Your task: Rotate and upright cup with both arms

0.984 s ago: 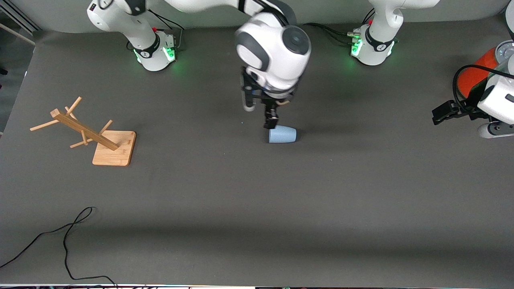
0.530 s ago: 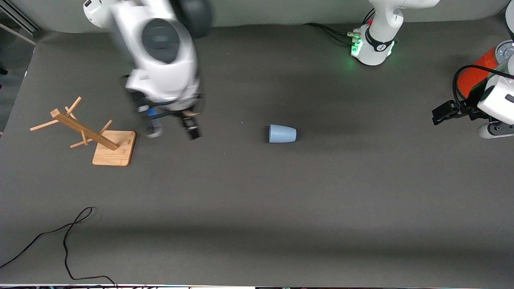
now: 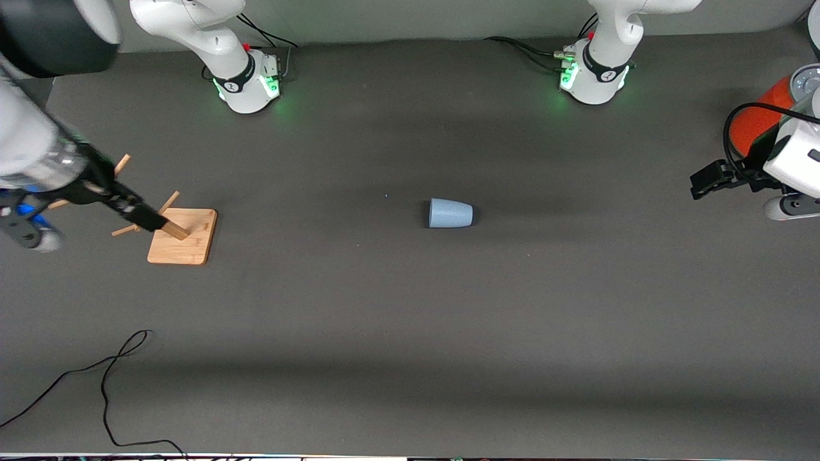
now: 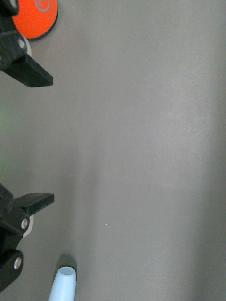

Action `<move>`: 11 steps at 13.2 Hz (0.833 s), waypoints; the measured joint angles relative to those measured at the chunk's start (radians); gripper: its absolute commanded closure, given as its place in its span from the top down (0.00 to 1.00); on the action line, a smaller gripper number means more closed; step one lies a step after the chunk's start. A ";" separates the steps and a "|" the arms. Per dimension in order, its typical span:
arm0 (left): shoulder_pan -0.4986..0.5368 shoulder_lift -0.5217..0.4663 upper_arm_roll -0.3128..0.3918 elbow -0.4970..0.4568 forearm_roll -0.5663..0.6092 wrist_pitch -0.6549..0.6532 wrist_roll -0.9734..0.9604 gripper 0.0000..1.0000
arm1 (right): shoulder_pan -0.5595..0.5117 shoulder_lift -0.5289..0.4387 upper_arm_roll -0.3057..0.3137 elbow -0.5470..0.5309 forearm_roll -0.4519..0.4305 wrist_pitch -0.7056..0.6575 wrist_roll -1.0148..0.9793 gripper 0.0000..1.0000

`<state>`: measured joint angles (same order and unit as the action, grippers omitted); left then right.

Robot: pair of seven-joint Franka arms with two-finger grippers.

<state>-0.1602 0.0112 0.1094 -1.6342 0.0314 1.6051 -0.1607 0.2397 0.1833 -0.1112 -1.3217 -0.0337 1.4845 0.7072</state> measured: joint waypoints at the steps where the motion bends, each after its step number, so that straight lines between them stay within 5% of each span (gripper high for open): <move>1: 0.000 0.000 0.000 0.000 0.000 0.000 0.000 1.00 | -0.028 -0.040 0.001 -0.066 0.001 0.059 -0.080 1.00; 5: 0.000 0.000 0.000 0.001 0.000 0.000 0.000 1.00 | -0.122 -0.143 0.004 -0.239 0.020 0.176 -0.402 1.00; 11: 0.000 0.001 -0.002 0.007 -0.003 0.002 0.000 1.00 | -0.180 -0.149 0.009 -0.262 0.064 0.238 -0.688 1.00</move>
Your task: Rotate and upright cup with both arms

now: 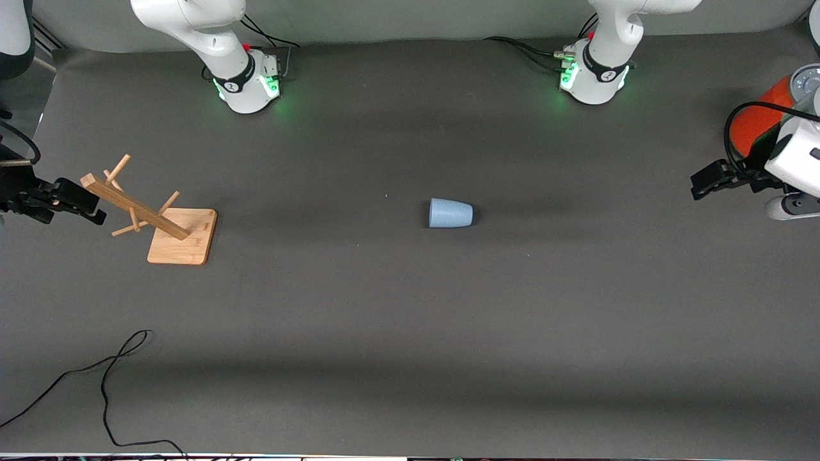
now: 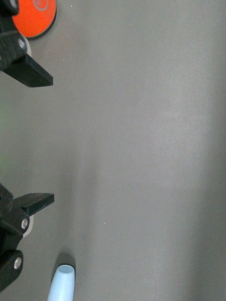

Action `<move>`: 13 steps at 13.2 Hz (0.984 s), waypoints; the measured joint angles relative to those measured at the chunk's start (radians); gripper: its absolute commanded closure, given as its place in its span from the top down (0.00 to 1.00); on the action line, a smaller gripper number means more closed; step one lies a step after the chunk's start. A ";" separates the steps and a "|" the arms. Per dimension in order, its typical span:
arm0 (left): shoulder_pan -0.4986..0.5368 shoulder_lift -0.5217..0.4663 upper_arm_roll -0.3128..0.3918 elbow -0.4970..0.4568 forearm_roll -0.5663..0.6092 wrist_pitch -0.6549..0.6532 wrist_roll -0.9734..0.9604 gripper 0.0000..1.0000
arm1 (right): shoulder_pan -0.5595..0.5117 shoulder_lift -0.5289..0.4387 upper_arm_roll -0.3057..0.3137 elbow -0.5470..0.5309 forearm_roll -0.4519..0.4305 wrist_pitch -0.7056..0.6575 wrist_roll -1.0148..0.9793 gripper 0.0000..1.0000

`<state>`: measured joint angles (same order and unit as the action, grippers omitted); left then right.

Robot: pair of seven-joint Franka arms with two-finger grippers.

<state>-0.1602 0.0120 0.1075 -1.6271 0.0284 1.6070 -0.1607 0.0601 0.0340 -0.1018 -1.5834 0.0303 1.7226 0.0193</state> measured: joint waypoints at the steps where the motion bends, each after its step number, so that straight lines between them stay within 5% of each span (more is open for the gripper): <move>1: 0.000 0.000 -0.001 0.000 0.000 0.000 0.000 1.00 | 0.000 -0.001 0.003 0.001 0.000 0.002 -0.005 1.00; 13: -0.031 0.021 -0.047 0.005 -0.001 -0.005 0.001 1.00 | 0.013 -0.007 0.004 0.003 -0.013 0.001 -0.062 1.00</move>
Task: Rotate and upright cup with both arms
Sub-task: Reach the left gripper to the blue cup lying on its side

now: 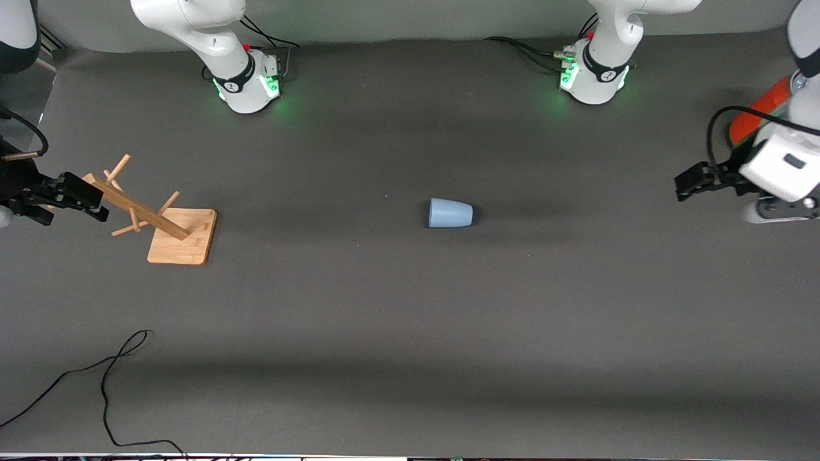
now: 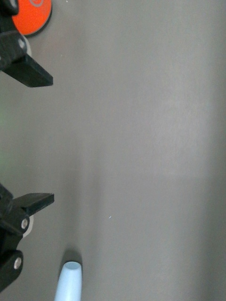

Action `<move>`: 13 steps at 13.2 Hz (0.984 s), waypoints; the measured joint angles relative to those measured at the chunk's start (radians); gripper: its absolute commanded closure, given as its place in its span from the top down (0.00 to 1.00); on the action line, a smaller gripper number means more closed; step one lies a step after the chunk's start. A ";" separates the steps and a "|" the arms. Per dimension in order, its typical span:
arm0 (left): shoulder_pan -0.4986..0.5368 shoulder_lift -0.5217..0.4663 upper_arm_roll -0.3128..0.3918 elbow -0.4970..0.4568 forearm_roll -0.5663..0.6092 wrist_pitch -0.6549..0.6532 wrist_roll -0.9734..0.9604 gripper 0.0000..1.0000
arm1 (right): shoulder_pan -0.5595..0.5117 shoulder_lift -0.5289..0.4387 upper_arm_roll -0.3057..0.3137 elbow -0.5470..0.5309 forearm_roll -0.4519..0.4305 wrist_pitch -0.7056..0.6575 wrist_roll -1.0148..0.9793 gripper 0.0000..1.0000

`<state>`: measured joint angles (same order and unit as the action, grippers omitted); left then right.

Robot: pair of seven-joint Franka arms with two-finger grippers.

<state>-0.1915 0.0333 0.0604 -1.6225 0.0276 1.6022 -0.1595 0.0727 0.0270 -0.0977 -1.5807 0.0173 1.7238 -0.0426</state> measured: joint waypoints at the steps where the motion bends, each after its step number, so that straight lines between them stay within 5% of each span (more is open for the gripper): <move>1: -0.018 0.003 -0.028 0.001 0.000 -0.004 -0.024 1.00 | 0.000 0.000 -0.001 0.000 -0.001 0.000 0.000 1.00; 6: -0.202 0.084 -0.232 0.009 0.112 -0.024 -0.416 1.00 | 0.000 0.000 -0.004 0.000 -0.002 -0.011 0.000 1.00; 10: -0.448 0.222 -0.267 0.044 0.203 -0.027 -0.638 1.00 | 0.000 0.000 -0.007 -0.001 -0.003 -0.034 -0.002 1.00; 13: -0.592 0.393 -0.267 0.182 0.259 -0.080 -0.773 1.00 | 0.000 -0.001 -0.013 -0.001 -0.003 -0.088 -0.002 1.00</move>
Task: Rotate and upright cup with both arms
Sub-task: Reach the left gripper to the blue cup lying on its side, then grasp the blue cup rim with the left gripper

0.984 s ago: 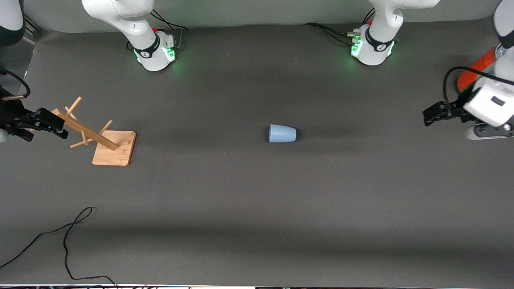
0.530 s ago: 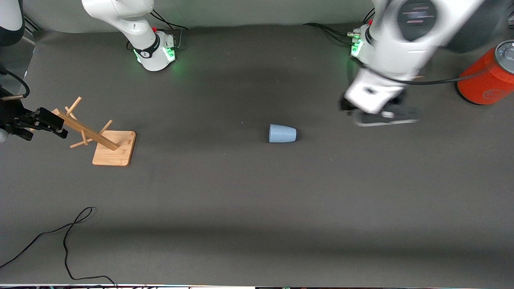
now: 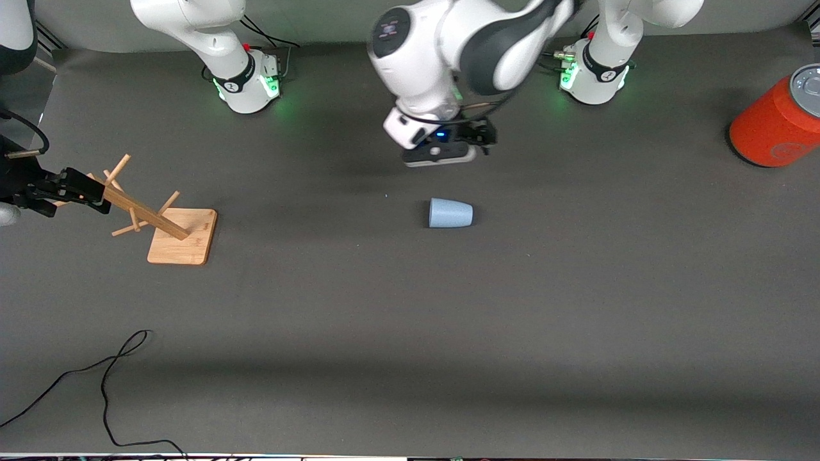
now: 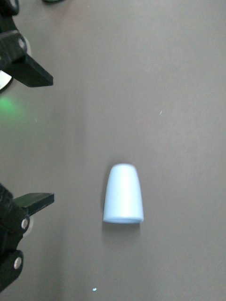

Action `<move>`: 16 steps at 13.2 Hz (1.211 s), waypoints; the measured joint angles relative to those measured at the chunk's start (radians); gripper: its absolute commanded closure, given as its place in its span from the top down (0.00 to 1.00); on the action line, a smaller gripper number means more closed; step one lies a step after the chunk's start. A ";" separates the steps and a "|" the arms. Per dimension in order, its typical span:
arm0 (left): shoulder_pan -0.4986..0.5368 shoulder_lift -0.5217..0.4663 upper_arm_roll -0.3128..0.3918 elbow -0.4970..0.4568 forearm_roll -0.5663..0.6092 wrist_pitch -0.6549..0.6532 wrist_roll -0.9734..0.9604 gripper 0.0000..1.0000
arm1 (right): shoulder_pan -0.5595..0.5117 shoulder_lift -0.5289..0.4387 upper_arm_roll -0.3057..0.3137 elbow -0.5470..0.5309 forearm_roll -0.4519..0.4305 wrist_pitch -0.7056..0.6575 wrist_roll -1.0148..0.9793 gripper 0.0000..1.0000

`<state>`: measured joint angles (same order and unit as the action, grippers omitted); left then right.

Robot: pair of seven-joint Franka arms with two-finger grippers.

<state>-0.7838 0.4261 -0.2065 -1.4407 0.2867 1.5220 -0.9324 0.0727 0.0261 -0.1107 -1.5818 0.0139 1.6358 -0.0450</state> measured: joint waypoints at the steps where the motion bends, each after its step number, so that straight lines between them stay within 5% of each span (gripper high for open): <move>1: -0.031 0.082 0.001 0.067 0.039 -0.021 -0.033 0.99 | 0.000 -0.001 -0.003 0.000 0.000 -0.015 0.000 1.00; 5: -0.092 0.333 0.004 0.226 0.164 -0.038 -0.059 0.99 | 0.000 -0.012 -0.010 0.000 0.000 -0.079 0.000 1.00; 16: -0.092 0.486 0.017 0.259 0.295 0.064 -0.055 0.98 | 0.000 -0.013 -0.010 0.000 0.000 -0.085 0.000 1.00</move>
<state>-0.8755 0.9124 -0.1899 -1.1814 0.5817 1.5861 -0.9874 0.0730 0.0129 -0.1208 -1.5819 0.0137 1.5507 -0.0450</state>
